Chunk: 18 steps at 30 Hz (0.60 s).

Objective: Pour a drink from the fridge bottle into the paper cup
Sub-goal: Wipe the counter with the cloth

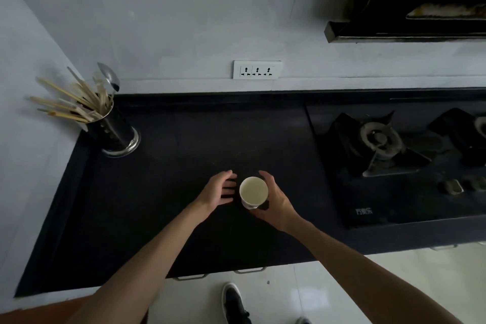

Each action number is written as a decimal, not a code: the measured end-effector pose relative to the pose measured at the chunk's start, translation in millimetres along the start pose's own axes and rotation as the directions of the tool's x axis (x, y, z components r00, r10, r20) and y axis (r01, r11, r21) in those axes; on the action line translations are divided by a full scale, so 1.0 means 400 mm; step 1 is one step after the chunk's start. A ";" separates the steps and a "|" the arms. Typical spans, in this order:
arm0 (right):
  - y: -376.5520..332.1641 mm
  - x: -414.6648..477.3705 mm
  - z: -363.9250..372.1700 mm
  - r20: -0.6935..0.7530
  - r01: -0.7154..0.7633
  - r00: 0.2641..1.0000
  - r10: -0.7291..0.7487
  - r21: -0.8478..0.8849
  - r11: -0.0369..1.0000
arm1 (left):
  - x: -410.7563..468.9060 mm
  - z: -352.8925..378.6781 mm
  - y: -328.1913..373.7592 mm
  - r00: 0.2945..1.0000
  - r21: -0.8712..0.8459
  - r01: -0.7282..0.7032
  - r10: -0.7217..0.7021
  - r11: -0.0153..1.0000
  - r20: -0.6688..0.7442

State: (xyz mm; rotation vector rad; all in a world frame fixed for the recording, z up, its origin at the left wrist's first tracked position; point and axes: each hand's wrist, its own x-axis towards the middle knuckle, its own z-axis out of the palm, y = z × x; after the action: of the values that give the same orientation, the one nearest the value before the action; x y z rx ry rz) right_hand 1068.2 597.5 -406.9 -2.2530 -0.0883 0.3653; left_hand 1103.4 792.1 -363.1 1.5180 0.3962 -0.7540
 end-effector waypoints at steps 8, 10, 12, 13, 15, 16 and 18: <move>0.065 -0.067 -0.237 0.006 -0.030 0.999 0.032 -0.224 0.974 | -0.032 0.090 0.164 0.927 0.756 -0.345 0.326 0.556 0.183; 0.080 -0.088 -0.305 -0.044 -0.058 0.998 0.049 -0.257 0.965 | -0.038 0.146 0.207 0.906 0.830 -0.382 0.343 0.407 0.248; 0.099 -0.117 -0.377 -0.102 -0.090 0.993 0.062 -0.299 0.950 | -0.046 0.218 0.246 0.883 0.865 -0.416 0.352 0.280 0.310; 0.103 -0.126 -0.409 -0.115 -0.103 0.991 0.068 -0.328 0.939 | -0.047 0.247 0.262 0.873 0.878 -0.425 0.356 0.221 0.333; 0.119 -0.154 -0.476 -0.142 -0.133 0.986 0.084 -0.386 0.913 | -0.053 0.321 0.291 0.853 0.895 -0.436 0.363 0.096 0.376; 0.130 -0.175 -0.513 -0.160 -0.151 0.983 0.092 -0.412 0.899 | -0.058 0.366 0.303 0.843 0.898 -0.439 0.363 0.036 0.397; 0.155 -0.223 -0.587 -0.198 -0.188 0.975 0.105 -0.462 0.867 | -0.071 0.459 0.322 0.820 0.890 -0.451 0.364 -0.063 0.442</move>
State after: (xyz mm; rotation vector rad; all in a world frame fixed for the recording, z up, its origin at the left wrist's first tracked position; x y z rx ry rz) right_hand 1047.4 367.9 -289.5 -2.7860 0.0942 0.2501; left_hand 1128.1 604.7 -239.0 2.7342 -0.9492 -0.5079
